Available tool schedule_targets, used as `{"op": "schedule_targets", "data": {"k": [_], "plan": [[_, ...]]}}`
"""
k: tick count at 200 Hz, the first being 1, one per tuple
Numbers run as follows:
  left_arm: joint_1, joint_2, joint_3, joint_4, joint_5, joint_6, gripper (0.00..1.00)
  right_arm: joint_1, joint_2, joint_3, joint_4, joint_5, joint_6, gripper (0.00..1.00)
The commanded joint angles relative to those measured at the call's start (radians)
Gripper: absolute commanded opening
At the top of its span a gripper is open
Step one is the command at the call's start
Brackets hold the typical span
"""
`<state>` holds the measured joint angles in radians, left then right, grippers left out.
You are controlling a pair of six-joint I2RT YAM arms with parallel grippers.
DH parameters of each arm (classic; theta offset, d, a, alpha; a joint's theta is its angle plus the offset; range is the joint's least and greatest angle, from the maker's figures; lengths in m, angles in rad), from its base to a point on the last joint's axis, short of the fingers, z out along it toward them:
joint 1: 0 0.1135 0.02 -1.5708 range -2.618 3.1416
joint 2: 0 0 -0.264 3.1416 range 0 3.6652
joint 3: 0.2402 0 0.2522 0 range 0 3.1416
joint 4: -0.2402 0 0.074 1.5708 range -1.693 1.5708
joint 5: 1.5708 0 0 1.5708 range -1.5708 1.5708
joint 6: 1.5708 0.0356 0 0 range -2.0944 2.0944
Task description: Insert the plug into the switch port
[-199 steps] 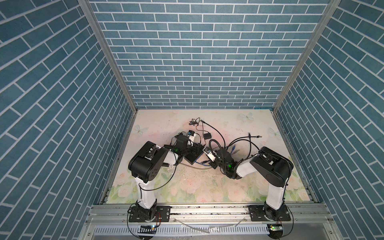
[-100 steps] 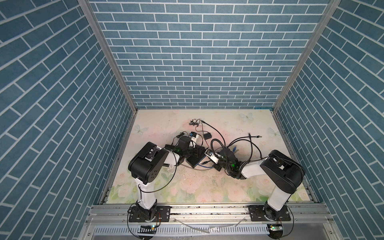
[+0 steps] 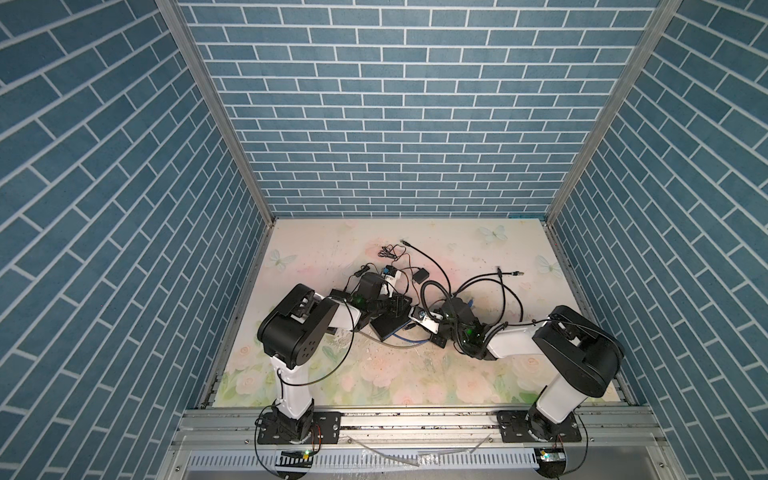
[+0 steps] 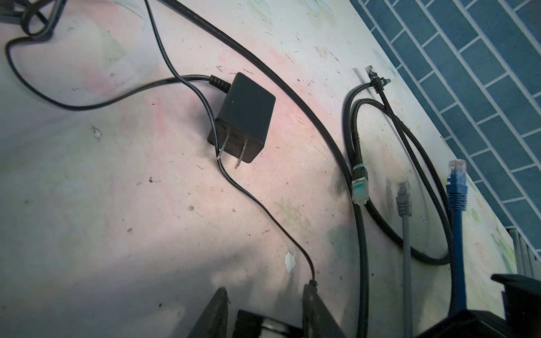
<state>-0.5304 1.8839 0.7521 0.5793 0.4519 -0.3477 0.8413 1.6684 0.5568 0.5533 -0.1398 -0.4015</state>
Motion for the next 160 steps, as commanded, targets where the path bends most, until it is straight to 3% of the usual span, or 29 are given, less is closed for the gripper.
{"op": "schedule_targets", "data": {"k": [1,34,71,130,160], "plan": [[-0.024,0.035,-0.064,-0.223,0.019,0.003,0.46,0.018,0.013,0.056,0.049,0.018,-0.030,0.00],[-0.016,-0.029,-0.059,-0.280,-0.025,0.032,0.52,-0.013,0.056,0.111,0.079,0.033,0.047,0.00],[0.013,-0.077,-0.036,-0.325,-0.064,0.035,0.63,-0.041,0.036,0.093,0.120,-0.033,0.120,0.00],[0.052,-0.086,-0.043,-0.295,-0.084,-0.005,0.64,-0.049,-0.043,-0.002,0.162,-0.189,0.129,0.00],[0.052,-0.085,-0.039,-0.301,-0.081,-0.004,0.64,-0.050,-0.032,0.011,0.108,-0.179,0.123,0.00]]}}
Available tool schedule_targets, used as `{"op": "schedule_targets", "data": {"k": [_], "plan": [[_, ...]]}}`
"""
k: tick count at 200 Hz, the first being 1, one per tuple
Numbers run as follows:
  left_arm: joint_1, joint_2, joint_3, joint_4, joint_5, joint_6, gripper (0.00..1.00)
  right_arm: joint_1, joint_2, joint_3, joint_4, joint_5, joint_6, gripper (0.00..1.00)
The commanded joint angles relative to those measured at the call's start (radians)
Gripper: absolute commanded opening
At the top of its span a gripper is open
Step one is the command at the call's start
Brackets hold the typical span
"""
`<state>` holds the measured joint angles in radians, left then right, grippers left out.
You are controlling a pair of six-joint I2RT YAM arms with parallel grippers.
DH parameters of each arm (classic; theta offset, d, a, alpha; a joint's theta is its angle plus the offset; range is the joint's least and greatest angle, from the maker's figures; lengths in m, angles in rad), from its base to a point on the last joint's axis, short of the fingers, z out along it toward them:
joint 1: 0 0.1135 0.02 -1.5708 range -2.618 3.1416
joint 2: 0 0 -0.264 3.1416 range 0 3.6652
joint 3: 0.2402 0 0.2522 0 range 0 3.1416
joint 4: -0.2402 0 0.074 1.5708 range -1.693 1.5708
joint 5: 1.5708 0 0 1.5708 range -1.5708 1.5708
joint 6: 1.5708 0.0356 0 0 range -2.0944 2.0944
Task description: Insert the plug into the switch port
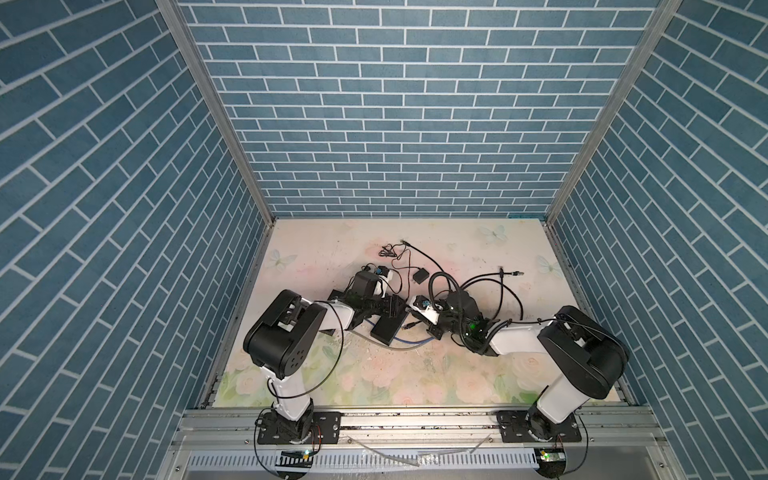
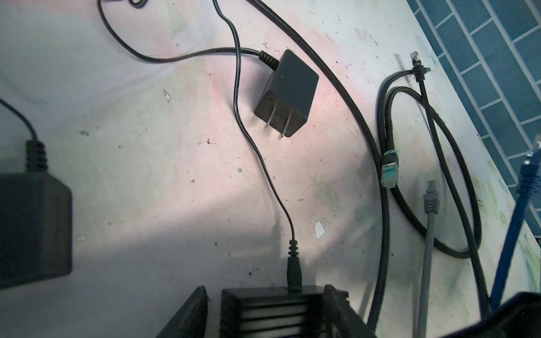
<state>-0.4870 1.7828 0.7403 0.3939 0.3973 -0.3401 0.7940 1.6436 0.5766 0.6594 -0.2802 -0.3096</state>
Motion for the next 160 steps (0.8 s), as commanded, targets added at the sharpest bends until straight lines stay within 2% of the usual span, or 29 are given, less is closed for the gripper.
{"op": "schedule_targets", "data": {"k": [1,64,160], "plan": [[0.009,0.016,-0.027,-0.116,-0.027,-0.011,0.64,-0.002,-0.006,-0.009,0.002,-0.037,0.032,0.00],[0.009,0.003,-0.039,-0.113,-0.013,-0.016,0.64,0.011,0.067,-0.052,0.054,0.040,0.048,0.00],[0.009,0.005,-0.083,-0.065,0.018,-0.054,0.64,0.024,0.148,-0.022,0.162,0.070,0.062,0.00]]}}
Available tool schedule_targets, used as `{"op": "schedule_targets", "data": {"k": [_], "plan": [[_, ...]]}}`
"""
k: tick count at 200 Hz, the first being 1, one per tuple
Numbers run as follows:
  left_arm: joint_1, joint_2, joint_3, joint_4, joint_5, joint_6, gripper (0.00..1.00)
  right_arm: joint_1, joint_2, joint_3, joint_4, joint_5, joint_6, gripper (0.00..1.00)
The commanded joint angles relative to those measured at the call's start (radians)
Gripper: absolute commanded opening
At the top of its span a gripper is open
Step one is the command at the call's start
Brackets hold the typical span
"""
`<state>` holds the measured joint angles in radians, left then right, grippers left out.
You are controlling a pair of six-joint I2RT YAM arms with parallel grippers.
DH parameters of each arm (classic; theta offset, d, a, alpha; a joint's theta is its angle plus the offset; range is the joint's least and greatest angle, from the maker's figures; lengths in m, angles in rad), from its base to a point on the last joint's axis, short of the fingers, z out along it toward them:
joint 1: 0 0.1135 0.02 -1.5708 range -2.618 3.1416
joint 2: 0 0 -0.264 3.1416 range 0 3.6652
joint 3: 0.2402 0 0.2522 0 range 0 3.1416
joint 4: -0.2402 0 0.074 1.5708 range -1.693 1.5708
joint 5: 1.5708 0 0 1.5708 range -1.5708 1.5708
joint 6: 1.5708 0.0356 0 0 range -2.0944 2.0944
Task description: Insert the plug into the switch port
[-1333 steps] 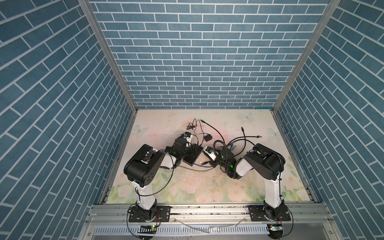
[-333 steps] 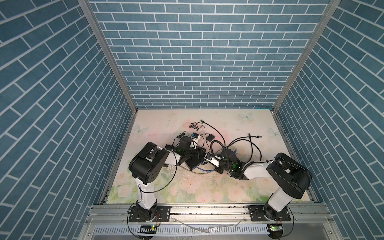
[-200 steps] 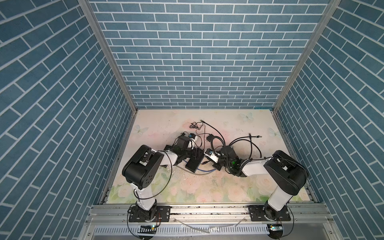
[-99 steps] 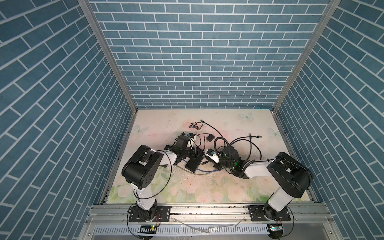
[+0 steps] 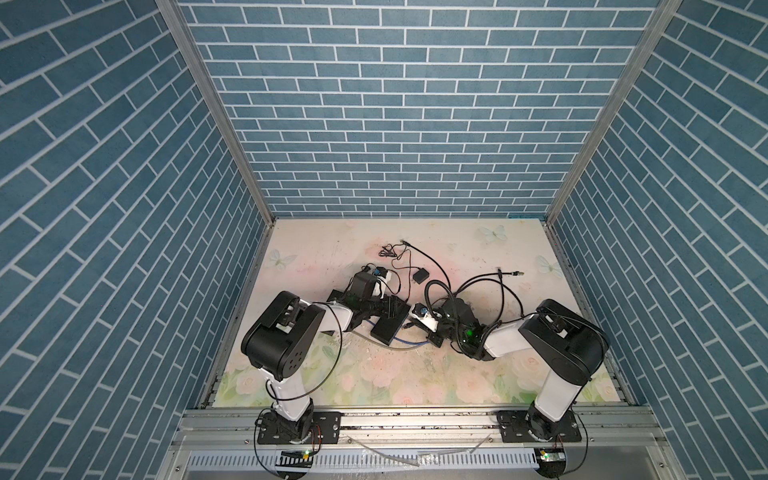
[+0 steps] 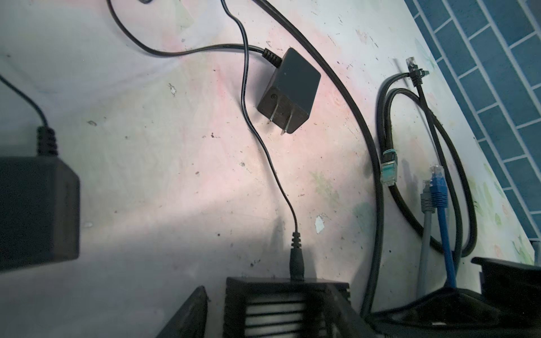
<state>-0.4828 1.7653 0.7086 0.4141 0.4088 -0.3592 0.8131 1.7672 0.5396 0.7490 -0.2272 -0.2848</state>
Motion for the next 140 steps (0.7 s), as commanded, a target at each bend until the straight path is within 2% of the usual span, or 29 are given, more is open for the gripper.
{"op": "schedule_targets", "data": {"k": [1,88,140], "plan": [[0.005,0.024,-0.053,-0.084,0.009,-0.035,0.64,0.004,0.025,0.016,0.072,0.016,0.037,0.00],[0.004,0.057,-0.098,0.016,0.038,-0.095,0.64,0.004,0.063,0.068,0.101,-0.021,0.050,0.00],[0.002,0.066,-0.105,0.046,0.035,-0.125,0.64,0.021,0.049,0.113,0.024,-0.043,0.044,0.00]]}}
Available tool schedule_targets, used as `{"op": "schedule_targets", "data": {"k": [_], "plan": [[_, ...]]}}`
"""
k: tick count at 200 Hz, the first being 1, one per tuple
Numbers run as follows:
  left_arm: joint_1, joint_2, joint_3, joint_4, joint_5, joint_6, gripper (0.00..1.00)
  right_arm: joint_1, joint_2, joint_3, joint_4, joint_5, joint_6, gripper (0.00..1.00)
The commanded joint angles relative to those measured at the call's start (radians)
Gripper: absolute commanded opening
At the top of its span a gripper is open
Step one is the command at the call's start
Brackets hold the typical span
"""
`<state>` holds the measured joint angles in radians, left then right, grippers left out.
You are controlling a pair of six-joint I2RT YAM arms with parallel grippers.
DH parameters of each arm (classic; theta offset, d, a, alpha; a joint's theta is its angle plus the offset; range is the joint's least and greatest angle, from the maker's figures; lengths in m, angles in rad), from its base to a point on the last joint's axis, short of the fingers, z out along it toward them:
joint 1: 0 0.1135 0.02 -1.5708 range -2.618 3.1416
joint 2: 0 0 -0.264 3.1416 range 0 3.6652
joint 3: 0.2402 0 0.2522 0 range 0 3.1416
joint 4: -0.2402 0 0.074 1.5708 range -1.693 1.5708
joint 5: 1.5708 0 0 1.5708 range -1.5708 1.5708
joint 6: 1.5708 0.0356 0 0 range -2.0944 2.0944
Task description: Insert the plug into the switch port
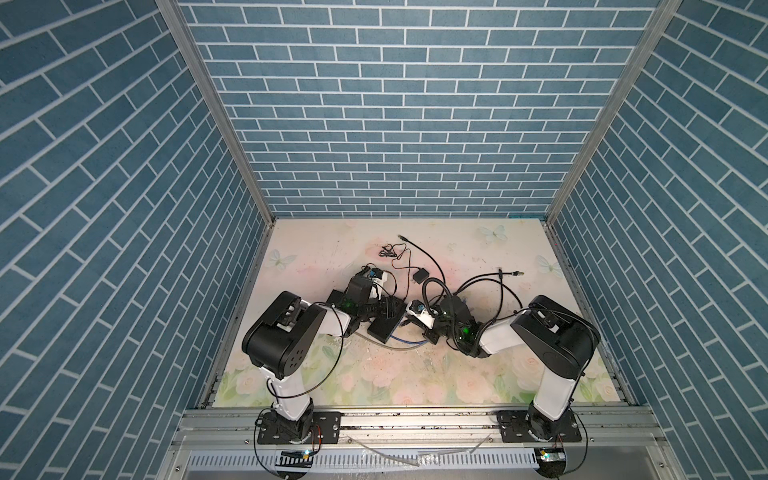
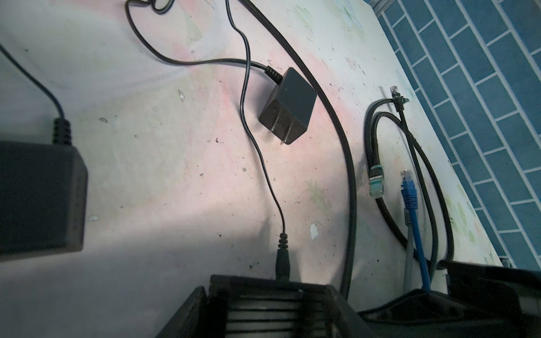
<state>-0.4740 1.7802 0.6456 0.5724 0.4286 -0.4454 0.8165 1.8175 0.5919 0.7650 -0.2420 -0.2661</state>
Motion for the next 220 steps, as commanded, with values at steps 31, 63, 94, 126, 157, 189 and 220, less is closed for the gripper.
{"op": "schedule_targets", "data": {"k": [31,63,94,126,157,189,220], "plan": [[-0.014,0.059,-0.045,-0.101,0.010,-0.053,0.64,0.025,0.016,0.067,0.089,0.002,0.078,0.00],[-0.015,0.058,-0.065,-0.076,-0.005,-0.079,0.64,0.037,0.028,0.080,0.140,0.015,0.109,0.00],[-0.016,0.055,-0.079,-0.065,-0.039,-0.105,0.63,0.056,0.020,0.109,0.070,0.038,0.107,0.00],[-0.017,0.054,-0.090,-0.059,-0.070,-0.121,0.63,0.066,0.021,0.126,0.031,0.088,0.115,0.00],[-0.017,0.061,-0.098,-0.031,-0.037,-0.119,0.62,0.068,0.039,0.123,0.103,0.112,0.122,0.00],[-0.019,0.084,-0.102,0.060,0.097,-0.115,0.61,0.070,0.075,0.110,0.252,0.119,0.128,0.00],[-0.021,0.075,-0.110,0.094,0.164,-0.122,0.60,0.070,0.082,0.092,0.350,0.108,0.137,0.00]]}}
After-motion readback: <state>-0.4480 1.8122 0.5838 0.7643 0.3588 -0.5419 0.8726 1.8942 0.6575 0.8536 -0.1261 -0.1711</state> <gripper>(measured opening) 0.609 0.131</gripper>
